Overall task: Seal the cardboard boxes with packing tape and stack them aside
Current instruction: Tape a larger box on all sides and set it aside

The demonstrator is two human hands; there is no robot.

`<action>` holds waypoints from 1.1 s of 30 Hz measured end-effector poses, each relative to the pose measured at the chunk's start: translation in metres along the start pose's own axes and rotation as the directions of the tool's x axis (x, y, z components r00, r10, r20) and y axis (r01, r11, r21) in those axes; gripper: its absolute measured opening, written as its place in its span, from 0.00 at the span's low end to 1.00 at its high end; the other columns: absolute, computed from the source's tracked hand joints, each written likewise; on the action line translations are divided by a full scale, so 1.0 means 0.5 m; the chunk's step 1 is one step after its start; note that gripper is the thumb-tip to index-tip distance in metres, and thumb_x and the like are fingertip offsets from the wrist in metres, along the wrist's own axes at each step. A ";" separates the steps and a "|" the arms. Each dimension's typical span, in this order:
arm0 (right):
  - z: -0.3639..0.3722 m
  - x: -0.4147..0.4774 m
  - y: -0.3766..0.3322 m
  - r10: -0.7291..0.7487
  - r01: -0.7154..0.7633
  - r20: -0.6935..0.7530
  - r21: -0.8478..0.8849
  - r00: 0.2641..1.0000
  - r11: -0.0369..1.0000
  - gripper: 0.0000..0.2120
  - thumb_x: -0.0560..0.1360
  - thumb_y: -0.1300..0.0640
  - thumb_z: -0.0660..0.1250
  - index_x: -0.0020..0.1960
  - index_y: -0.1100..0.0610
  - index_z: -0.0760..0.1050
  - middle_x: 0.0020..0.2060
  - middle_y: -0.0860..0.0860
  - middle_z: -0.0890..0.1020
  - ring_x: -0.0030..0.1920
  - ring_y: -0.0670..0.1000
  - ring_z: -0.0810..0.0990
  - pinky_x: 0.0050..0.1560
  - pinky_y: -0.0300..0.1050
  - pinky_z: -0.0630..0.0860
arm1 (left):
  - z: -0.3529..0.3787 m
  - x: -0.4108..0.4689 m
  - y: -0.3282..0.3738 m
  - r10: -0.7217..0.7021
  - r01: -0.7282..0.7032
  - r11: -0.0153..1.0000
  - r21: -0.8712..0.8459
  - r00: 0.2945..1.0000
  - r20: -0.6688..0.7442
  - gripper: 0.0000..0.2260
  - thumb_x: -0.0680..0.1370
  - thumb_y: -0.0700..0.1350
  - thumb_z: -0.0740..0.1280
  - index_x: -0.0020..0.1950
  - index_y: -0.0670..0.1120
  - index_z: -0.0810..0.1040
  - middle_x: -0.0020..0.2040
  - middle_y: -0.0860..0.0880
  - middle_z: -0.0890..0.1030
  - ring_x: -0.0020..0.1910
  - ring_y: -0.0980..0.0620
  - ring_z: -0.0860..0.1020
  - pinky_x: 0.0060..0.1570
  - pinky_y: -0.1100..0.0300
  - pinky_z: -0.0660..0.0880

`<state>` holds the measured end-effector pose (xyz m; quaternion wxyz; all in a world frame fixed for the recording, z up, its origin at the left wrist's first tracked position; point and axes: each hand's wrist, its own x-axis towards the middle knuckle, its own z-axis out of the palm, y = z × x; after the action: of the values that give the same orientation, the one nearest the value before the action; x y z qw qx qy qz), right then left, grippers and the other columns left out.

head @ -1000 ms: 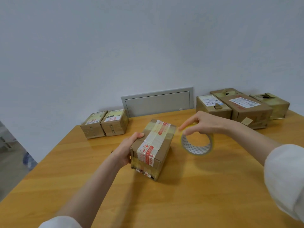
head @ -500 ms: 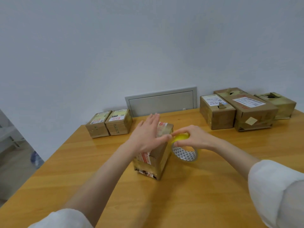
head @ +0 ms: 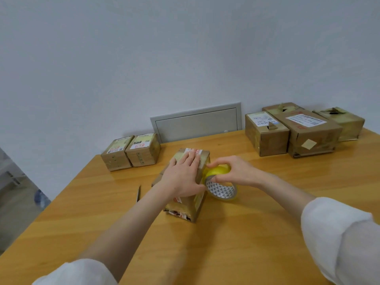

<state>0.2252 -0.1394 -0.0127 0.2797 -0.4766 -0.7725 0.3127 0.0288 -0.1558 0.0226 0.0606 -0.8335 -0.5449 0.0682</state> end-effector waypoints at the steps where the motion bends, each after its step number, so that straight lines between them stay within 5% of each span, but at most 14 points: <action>1: 0.001 0.000 0.000 -0.002 0.002 -0.002 0.007 1.000 1.000 0.17 0.68 0.47 0.73 0.56 0.38 0.77 0.61 0.43 0.78 0.61 0.46 0.74 0.63 0.48 0.72 | 0.001 0.001 -0.002 0.001 -0.001 1.000 -0.006 1.000 0.007 0.43 0.76 0.63 0.60 0.78 0.47 0.39 0.79 0.48 0.39 0.78 0.50 0.41 0.76 0.46 0.44; 10: 0.006 -0.018 0.001 0.011 -0.007 0.027 -0.149 1.000 0.989 0.29 0.72 0.54 0.71 0.69 0.37 0.68 0.66 0.44 0.73 0.62 0.47 0.73 0.62 0.50 0.72 | 0.000 -0.010 -0.004 -0.152 0.098 0.961 -0.259 0.969 -0.195 0.33 0.75 0.61 0.63 0.77 0.53 0.57 0.79 0.49 0.53 0.77 0.49 0.52 0.74 0.42 0.52; 14: -0.004 -0.028 -0.005 0.036 -0.029 0.022 -0.260 0.999 0.965 0.29 0.74 0.58 0.66 0.68 0.32 0.66 0.59 0.46 0.73 0.58 0.49 0.72 0.55 0.48 0.75 | -0.021 0.006 0.009 -0.355 0.353 0.918 -0.182 0.935 0.019 0.38 0.72 0.67 0.62 0.77 0.55 0.53 0.78 0.41 0.50 0.75 0.38 0.55 0.67 0.34 0.62; 16: -0.011 -0.026 -0.021 0.013 -0.011 0.003 -0.338 1.000 0.941 0.29 0.74 0.56 0.66 0.68 0.32 0.65 0.51 0.46 0.72 0.54 0.50 0.73 0.49 0.46 0.74 | -0.034 0.013 0.008 -0.395 0.401 0.904 -0.150 0.916 0.070 0.40 0.70 0.68 0.63 0.76 0.54 0.55 0.74 0.39 0.60 0.67 0.38 0.68 0.60 0.41 0.72; 18: -0.022 -0.022 -0.041 -0.045 0.012 -0.080 -0.368 0.996 0.930 0.30 0.73 0.53 0.69 0.71 0.36 0.64 0.57 0.46 0.75 0.57 0.51 0.74 0.51 0.47 0.75 | -0.048 0.012 -0.003 -0.391 0.388 0.887 -0.250 0.919 0.040 0.37 0.68 0.67 0.66 0.73 0.52 0.62 0.62 0.44 0.73 0.56 0.44 0.75 0.53 0.49 0.77; 20: -0.039 -0.016 -0.058 -0.083 0.025 -0.234 -0.239 0.969 0.971 0.34 0.69 0.48 0.73 0.72 0.42 0.64 0.65 0.46 0.74 0.63 0.51 0.73 0.58 0.49 0.73 | -0.056 0.006 -0.020 -0.408 0.348 0.771 -0.534 0.913 0.007 0.35 0.68 0.63 0.70 0.70 0.50 0.67 0.55 0.49 0.75 0.51 0.47 0.76 0.48 0.54 0.77; 22: -0.054 -0.011 -0.069 -0.058 0.061 -0.369 -0.004 0.928 0.998 0.36 0.66 0.48 0.76 0.71 0.47 0.66 0.65 0.45 0.73 0.61 0.50 0.73 0.57 0.47 0.70 | -0.053 0.000 -0.033 -0.456 0.300 0.539 -0.787 0.890 0.027 0.34 0.67 0.60 0.73 0.70 0.49 0.69 0.55 0.49 0.77 0.50 0.48 0.77 0.47 0.54 0.77; 26: -0.060 -0.003 -0.078 -0.105 0.136 -0.371 0.060 0.923 0.989 0.32 0.67 0.59 0.75 0.67 0.46 0.69 0.59 0.44 0.75 0.49 0.46 0.74 0.45 0.35 0.69 | -0.031 -0.017 -0.043 -0.486 0.255 0.155 -0.954 0.861 0.152 0.35 0.69 0.53 0.75 0.73 0.48 0.67 0.56 0.45 0.78 0.47 0.46 0.81 0.38 0.54 0.80; 29: -0.066 0.008 -0.087 -0.150 0.159 -0.332 0.000 0.931 0.987 0.32 0.67 0.63 0.71 0.68 0.43 0.70 0.57 0.44 0.76 0.50 0.46 0.73 0.40 0.26 0.66 | -0.023 -0.022 -0.051 -0.482 0.219 0.054 -0.974 0.860 0.167 0.34 0.70 0.51 0.75 0.73 0.47 0.67 0.55 0.44 0.79 0.47 0.45 0.81 0.37 0.55 0.80; 33: -0.080 0.025 -0.111 -0.158 0.173 -0.269 0.033 0.950 0.984 0.32 0.67 0.61 0.71 0.68 0.41 0.71 0.58 0.42 0.76 0.52 0.45 0.76 0.43 0.26 0.69 | -0.016 -0.028 -0.061 -0.474 0.208 -0.014 -0.978 0.860 0.189 0.31 0.71 0.50 0.74 0.71 0.48 0.68 0.54 0.44 0.80 0.46 0.45 0.82 0.35 0.55 0.80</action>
<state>0.2185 -0.1385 0.0566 0.4191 -0.4399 -0.7561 0.2430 -0.0028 -0.1567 0.0363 -0.4442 -0.4931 -0.6226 -0.4146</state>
